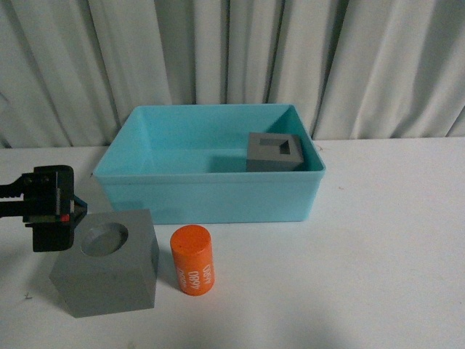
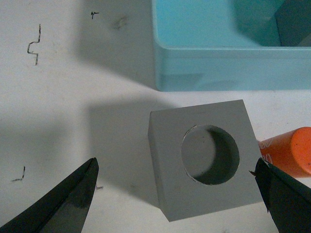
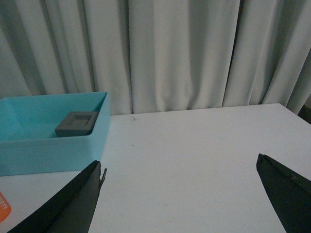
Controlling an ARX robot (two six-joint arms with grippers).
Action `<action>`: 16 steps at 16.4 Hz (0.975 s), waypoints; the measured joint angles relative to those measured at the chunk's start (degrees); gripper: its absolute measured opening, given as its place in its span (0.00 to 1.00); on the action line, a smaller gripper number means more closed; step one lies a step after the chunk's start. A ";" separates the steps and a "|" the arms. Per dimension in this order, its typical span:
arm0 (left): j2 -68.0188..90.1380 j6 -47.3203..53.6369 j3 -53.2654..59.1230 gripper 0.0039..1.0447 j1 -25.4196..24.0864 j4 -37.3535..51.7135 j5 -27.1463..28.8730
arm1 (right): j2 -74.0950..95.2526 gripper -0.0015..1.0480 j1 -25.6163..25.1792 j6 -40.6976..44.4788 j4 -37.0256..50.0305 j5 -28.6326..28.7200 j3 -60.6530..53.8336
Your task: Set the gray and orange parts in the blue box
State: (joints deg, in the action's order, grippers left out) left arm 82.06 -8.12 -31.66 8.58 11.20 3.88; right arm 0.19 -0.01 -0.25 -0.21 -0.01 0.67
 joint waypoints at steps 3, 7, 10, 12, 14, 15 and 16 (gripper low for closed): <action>6.23 1.75 -1.18 0.94 0.37 3.54 0.50 | 0.00 0.94 0.00 0.00 0.00 0.00 0.00; 12.66 2.62 -3.52 0.94 0.46 6.49 1.64 | 0.00 0.94 0.00 0.00 0.00 0.00 0.00; 15.96 2.71 -4.39 0.94 0.61 7.45 2.21 | 0.00 0.94 0.00 0.00 0.00 0.00 0.00; 16.61 3.04 -4.39 0.94 0.66 8.20 2.36 | 0.00 0.94 0.00 0.00 0.00 0.00 0.00; 17.40 3.34 -4.39 0.94 0.77 8.37 2.75 | 0.00 0.94 0.00 0.00 0.00 -0.02 0.00; 17.97 3.48 -4.39 0.94 0.94 8.35 2.78 | 0.00 0.94 0.00 0.00 0.00 0.00 0.00; 18.18 3.63 -4.39 0.94 1.29 8.46 2.91 | 0.02 0.94 0.00 0.00 0.00 0.00 0.00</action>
State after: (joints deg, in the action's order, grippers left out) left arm 100.25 -4.49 -36.05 9.87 19.66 6.79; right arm 0.21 -0.01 -0.25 -0.21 -0.01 0.67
